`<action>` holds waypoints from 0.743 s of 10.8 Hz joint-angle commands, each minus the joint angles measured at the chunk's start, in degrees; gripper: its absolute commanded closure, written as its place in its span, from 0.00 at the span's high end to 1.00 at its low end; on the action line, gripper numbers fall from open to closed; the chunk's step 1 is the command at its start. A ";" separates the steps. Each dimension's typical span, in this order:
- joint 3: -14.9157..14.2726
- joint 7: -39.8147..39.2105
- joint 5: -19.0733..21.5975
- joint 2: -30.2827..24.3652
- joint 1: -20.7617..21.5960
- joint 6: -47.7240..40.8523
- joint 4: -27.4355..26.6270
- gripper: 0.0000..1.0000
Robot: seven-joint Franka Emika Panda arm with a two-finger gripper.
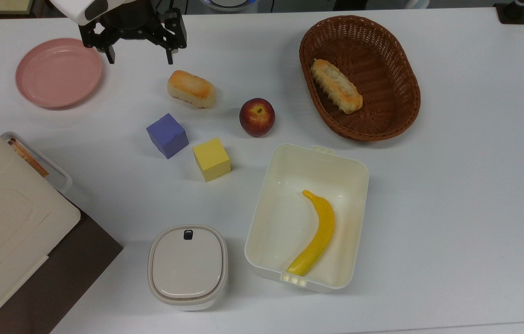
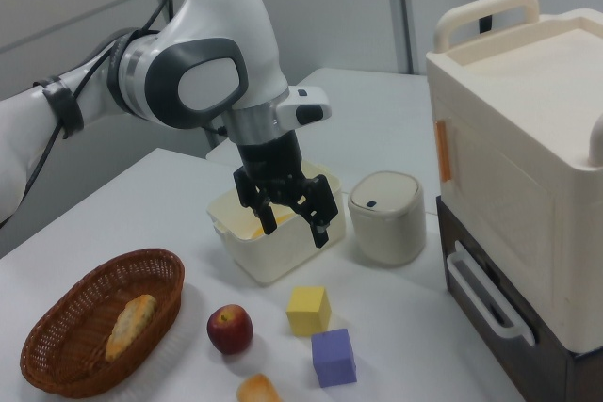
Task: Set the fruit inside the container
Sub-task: 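Move the gripper over the red apple and lower toward it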
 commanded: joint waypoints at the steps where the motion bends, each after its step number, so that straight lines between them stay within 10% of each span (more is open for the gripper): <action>1: 0.23 0.04 1.08 -1.28 0.70 0.58 -1.59 1.00; 8: 0.58 0.74 1.34 0.30 5.26 -4.43 -4.48 1.00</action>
